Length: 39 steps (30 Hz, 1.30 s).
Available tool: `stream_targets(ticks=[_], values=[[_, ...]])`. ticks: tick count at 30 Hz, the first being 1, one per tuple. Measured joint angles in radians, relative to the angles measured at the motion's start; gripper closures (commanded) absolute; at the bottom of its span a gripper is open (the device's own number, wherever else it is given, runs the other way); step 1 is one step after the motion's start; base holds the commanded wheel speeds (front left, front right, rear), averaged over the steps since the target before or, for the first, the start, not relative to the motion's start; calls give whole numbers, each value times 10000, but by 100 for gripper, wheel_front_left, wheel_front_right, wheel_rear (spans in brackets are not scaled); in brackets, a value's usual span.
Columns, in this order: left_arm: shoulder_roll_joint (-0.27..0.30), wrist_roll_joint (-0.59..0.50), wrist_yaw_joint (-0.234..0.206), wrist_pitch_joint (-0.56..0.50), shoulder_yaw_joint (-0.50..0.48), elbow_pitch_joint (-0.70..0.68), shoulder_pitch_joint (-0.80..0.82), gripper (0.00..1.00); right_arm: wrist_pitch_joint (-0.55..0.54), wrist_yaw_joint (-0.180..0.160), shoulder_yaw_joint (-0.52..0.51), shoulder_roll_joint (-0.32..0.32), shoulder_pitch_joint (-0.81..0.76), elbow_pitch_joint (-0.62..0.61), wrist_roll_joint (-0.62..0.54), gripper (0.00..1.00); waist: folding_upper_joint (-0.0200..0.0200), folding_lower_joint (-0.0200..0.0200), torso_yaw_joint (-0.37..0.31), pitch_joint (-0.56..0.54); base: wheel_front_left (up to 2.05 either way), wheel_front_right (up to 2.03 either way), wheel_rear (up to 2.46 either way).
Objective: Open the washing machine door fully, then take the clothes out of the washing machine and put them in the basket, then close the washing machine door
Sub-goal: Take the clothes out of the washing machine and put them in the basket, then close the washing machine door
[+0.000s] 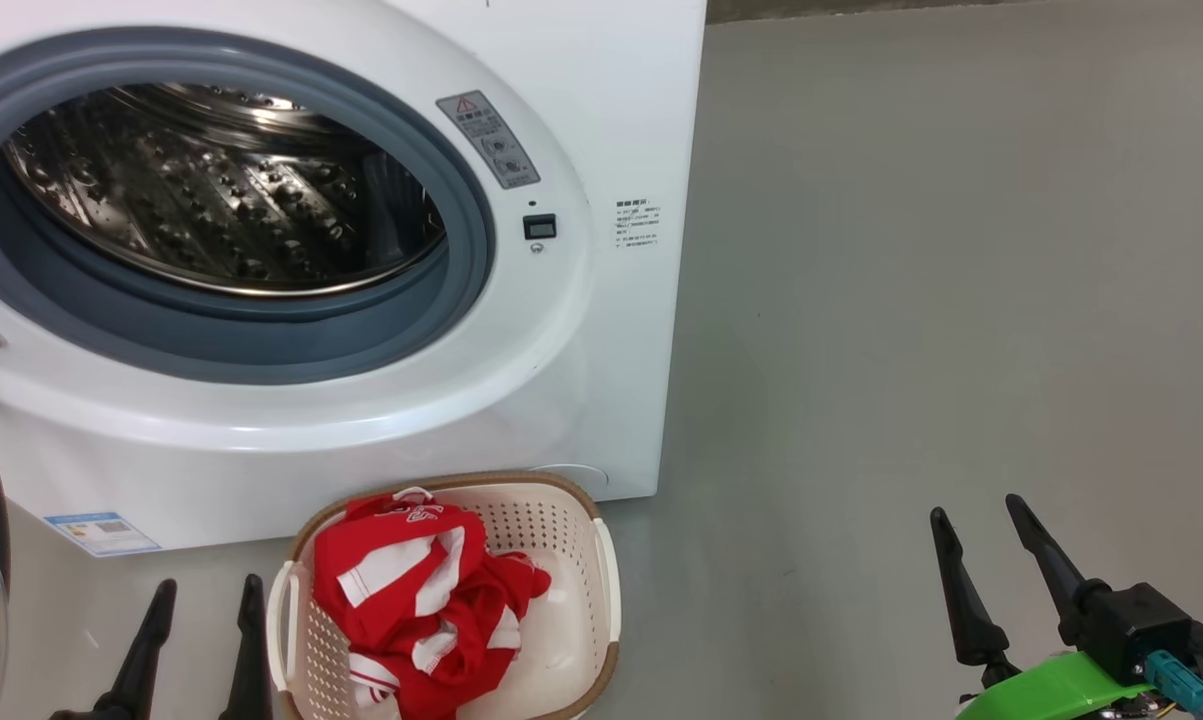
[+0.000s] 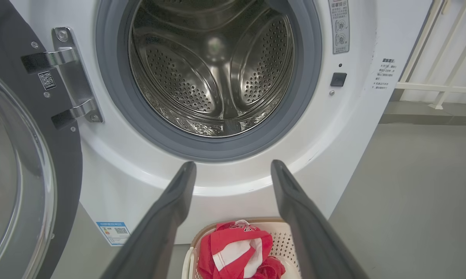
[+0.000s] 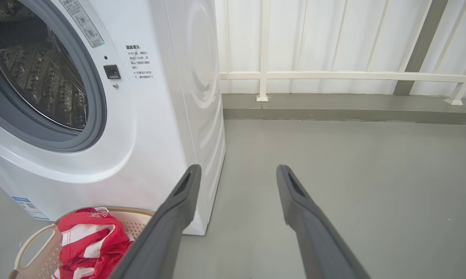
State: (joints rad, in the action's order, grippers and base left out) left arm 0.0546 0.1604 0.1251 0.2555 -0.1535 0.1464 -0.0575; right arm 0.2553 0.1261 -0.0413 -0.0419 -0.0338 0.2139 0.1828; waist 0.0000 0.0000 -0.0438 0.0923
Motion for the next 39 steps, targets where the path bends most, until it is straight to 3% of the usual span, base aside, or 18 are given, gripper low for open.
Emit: stream_targets(ticks=[21,39], values=[[-65,-10,0,2,15,-209,-1,0,0,0,-63,2,-57,-73,-15,0,1,0,-17,116,-7,7,0],[-90,-23,0,0,38,-261,0,0,0,0,-75,6,-55,-81,-71,0,0,0,59,289,-117,117,0]])
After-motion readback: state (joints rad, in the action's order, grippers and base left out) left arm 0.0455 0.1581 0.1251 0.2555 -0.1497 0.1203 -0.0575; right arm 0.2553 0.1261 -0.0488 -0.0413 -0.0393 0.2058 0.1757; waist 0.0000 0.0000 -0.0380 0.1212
